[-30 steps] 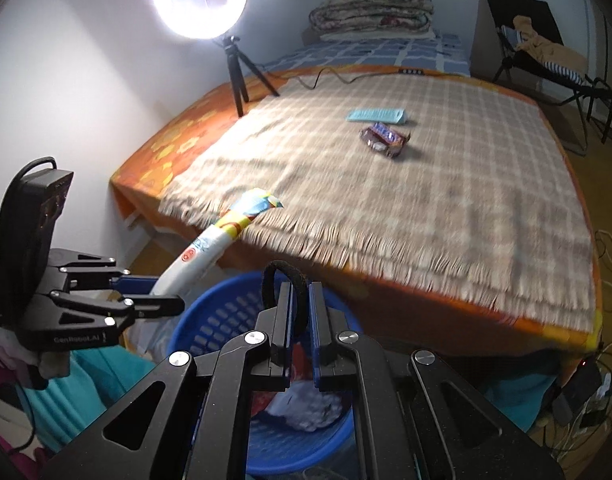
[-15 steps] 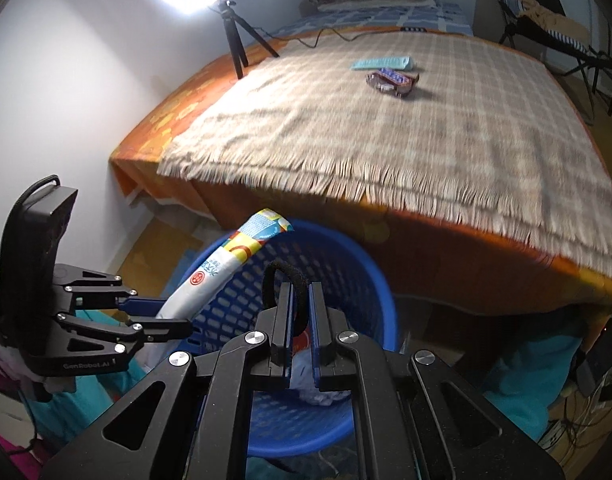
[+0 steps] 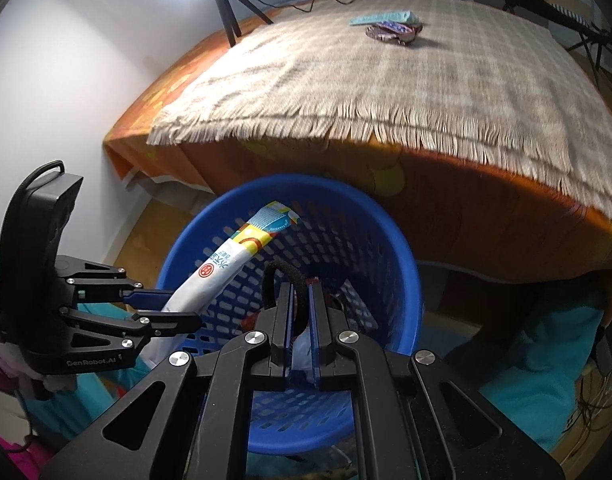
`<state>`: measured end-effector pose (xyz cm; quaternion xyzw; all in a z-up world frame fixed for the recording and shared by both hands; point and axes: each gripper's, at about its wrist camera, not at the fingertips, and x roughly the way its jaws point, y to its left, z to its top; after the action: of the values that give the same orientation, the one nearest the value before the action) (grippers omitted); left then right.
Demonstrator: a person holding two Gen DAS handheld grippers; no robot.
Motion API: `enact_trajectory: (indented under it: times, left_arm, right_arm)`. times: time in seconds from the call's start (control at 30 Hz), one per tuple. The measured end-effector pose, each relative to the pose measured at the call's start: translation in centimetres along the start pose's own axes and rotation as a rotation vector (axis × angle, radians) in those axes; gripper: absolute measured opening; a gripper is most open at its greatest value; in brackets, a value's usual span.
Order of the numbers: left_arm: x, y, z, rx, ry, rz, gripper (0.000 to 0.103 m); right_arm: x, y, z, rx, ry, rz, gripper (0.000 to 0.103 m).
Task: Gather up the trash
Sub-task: 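Carry the white tube and hair tie over the basket and release both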
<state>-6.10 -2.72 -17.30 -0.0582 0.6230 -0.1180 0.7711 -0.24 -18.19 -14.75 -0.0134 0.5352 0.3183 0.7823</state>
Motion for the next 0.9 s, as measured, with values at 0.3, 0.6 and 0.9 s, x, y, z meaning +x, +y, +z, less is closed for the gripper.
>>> enact_trajectory:
  times: [0.3,0.6,0.9]
  left_arm:
    - [0.8,0.4,0.1,-0.008,0.027,0.003,0.022]
    - [1.2,0.6,0.2,-0.018,0.038,0.019,0.047]
    - [1.1,1.0,0.2,-0.030,0.032,0.028,0.057]
  right_arm:
    - [1.5,-0.5,-0.3,0.026,0.036,-0.001,0.006]
    - [2.4,-0.6,-0.4,0.034,0.064,-0.011,0.011]
    - [2.5,-0.8,-0.5,0.054,0.069,-0.029,0.046]
